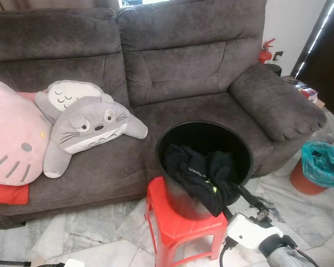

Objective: Hang hanger

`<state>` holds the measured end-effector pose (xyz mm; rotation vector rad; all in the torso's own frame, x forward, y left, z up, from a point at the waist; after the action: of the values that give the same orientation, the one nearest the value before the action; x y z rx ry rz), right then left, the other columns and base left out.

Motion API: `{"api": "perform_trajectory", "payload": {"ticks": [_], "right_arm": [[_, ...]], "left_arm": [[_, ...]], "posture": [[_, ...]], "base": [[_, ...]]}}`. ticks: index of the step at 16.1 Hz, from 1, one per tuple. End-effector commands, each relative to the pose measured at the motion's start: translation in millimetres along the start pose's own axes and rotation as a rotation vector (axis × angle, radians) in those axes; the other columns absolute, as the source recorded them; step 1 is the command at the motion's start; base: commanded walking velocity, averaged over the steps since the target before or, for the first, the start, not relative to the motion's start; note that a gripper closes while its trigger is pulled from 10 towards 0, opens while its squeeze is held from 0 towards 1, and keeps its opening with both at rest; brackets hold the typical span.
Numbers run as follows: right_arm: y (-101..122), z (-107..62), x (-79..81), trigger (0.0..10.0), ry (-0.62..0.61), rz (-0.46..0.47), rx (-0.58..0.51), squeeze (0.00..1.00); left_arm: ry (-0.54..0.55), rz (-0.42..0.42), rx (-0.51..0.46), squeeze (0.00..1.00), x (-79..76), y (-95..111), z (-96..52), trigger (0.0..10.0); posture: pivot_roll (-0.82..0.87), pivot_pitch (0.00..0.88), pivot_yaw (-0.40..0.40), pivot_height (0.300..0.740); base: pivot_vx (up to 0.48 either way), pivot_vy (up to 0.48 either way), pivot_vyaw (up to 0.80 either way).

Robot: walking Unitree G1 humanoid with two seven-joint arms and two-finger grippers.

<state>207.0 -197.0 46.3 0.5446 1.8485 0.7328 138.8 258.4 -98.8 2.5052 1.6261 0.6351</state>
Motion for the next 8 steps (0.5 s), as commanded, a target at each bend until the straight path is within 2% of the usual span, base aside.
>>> {"api": "perform_trajectory", "payload": {"ticks": [1, 5, 8], "right_arm": [[1.5, 0.6, -1.7, 0.0, -0.001, 0.009, -0.002, 0.0], [3.1, 3.4, -3.7, 0.0, -0.007, 0.018, -0.008, 0.0], [4.3, 3.5, -0.9, 0.0, -0.005, 0.061, -0.013, 0.0]], "left_arm": [[-0.001, -0.005, 0.016, 0.0, -0.5, -2.9, -0.1, 10.0], [-0.002, -0.002, 0.015, 0.0, -1.1, -2.4, 0.0, 10.0], [-0.002, 0.001, 0.015, 0.0, -1.2, -2.4, 0.0, 10.0]], "posture": [[-0.23, 0.0, 0.019, 0.74], [-0.23, 0.0, 0.022, 0.74], [-0.23, 0.0, 0.026, 0.74]], "base": [[0.0, 0.0, 0.0], [0.0, 0.0, 0.0], [0.0, 0.0, 0.0]]}}
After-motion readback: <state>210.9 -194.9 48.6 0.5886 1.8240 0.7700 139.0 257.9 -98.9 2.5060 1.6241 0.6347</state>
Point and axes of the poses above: a point about 5 cm out from each wrist's last joint towards the gripper, its own z axis pointing out of the wrist towards the gripper, its own y axis along the axis of the wrist's last joint, x = y × z, the point moved 1 cm from there along z, pointing out of the wrist towards the gripper, and after that the axes turned 11 degrees about z, right-handed, at the moved point
